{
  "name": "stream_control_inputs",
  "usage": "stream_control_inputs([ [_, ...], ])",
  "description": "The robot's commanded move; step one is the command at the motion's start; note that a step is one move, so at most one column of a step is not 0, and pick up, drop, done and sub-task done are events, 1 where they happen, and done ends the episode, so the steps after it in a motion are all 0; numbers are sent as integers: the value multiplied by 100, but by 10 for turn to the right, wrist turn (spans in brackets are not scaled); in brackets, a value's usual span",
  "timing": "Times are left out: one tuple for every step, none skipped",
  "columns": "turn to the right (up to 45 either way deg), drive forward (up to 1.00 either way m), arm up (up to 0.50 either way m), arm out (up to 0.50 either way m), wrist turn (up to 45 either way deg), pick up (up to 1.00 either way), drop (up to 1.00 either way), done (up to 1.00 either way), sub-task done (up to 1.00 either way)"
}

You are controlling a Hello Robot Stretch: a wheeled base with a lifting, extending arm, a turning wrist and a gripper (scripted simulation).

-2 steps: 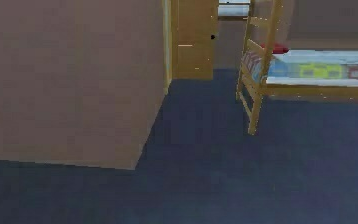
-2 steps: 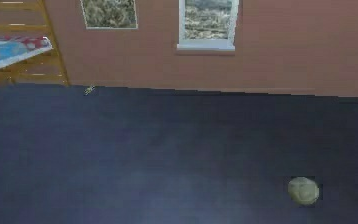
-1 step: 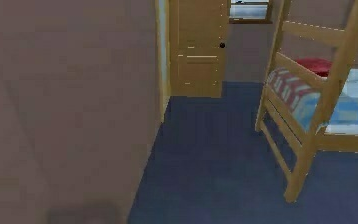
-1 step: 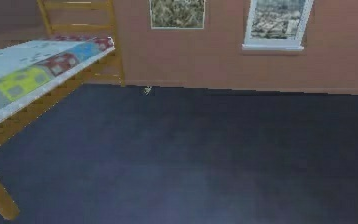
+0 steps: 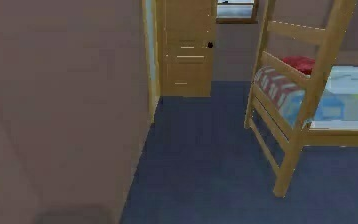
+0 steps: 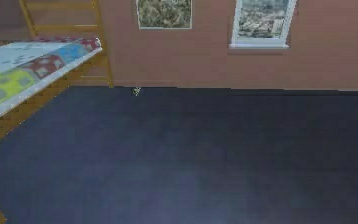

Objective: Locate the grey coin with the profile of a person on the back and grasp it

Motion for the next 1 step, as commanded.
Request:
stream_control_inputs([
  [0,100,0,0,0,0,0,0,0],
])
